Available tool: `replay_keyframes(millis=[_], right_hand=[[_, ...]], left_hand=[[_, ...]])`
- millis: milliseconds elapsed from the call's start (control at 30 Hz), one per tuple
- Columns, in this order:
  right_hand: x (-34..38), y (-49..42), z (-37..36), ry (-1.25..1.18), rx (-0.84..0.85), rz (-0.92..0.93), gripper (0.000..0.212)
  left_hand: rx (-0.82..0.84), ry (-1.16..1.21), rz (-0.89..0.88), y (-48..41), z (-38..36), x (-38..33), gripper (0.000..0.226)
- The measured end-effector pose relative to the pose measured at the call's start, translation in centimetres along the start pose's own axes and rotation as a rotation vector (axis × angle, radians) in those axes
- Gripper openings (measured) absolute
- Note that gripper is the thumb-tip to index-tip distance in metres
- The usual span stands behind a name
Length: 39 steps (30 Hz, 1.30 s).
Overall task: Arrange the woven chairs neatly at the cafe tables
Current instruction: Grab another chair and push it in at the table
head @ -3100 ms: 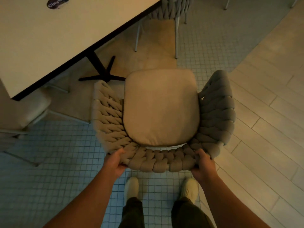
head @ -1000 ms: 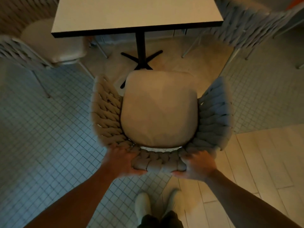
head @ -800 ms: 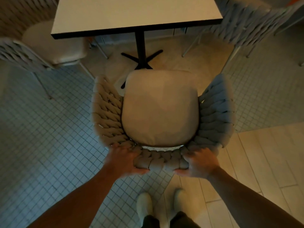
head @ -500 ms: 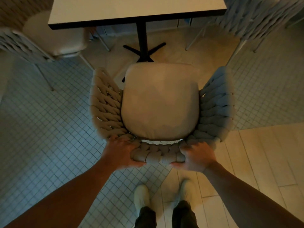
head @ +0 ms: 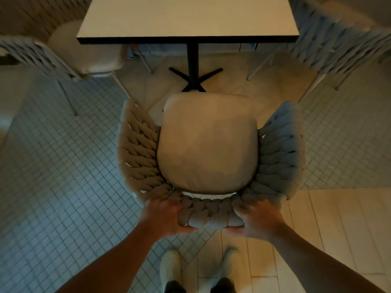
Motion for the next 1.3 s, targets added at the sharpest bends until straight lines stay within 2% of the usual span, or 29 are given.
replay_keyframes(millis=[100,200,367,533,600,633,700,733,800,867,933,1000,1033,1100,1167,1233,1300], right_hand=[[-1.3,0.1,-0.3,0.009,0.020,0.013,0.061],[-1.5,0.1,-0.5,-0.012,0.019,-0.002,0.060],[-1.3,0.0,-0.6,-0.019,0.007,0.008,0.059],[-0.5,-0.7,0.6,-0.014,-0.048,0.028,0.056],[-0.6,-0.8,0.6,-0.037,-0.037,-0.001,0.055],[-0.6,-0.6,0.5,-0.067,-0.035,-0.028,0.054],[-1.0,-0.2,0.4,-0.165,-0.075,-0.120,0.050],[-1.3,0.1,0.5,-0.183,-0.126,-0.182,0.050],[-1.7,0.8,0.7,-0.130,-0.262,-0.362,0.046],[-2.1,1.6,0.7,-0.070,-0.340,-0.623,0.039],[-1.9,2.2,0.3,-0.144,-0.338,-0.869,0.059],[-1.6,2.4,0.0,-0.278,-0.372,-1.047,0.076],[-1.5,2.4,0.0,-0.351,-0.405,-1.119,0.080],[-1.5,2.5,-0.3,-0.544,-0.482,-1.276,0.087],[-1.5,2.6,-0.8,-0.719,-0.555,-1.389,0.096],[-1.7,2.9,-0.9,-0.793,-0.660,-1.432,0.096],[-2.0,3.3,-1.5,-0.919,-0.686,-1.547,0.097]], left_hand=[[-0.039,-0.027,0.005,-0.8,0.5,-0.8,0.074],[-0.003,-0.096,-0.016,-1.1,0.9,-0.9,0.072],[0.294,-0.026,0.047,-0.9,-0.2,-0.2,0.099],[0.310,-0.039,0.064,-0.8,-0.4,0.7,0.118],[0.271,-0.021,0.062,-0.8,-0.1,0.7,0.114],[0.224,-0.009,0.052,-0.6,0.0,0.6,0.104],[0.082,0.033,0.078,0.3,0.4,1.0,0.078],[-0.005,0.067,0.144,0.9,0.7,1.4,0.072],[-0.130,0.180,0.400,2.3,1.1,3.0,0.073],[-0.176,0.271,0.638,3.2,1.2,4.2,0.083],[-0.201,0.416,0.840,3.2,1.4,5.1,0.091],[-0.240,0.697,1.086,3.2,1.1,6.1,0.097],[-0.264,0.852,1.196,3.2,0.6,6.4,0.093],[-0.292,1.159,1.364,3.4,-0.1,6.2,0.069],[-0.319,1.451,1.453,3.3,-0.3,5.2,0.047],[-0.340,1.657,1.456,3.1,-0.2,4.5,0.046],[-0.355,1.774,1.413,2.7,0.2,4.1,0.051]])
Point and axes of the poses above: each hand's wrist, its own y-axis away from the middle knuckle, its own z-axis out of the back of the hand, x = y × z, the point moved 5 cm from there along -y, towards the middle knuckle
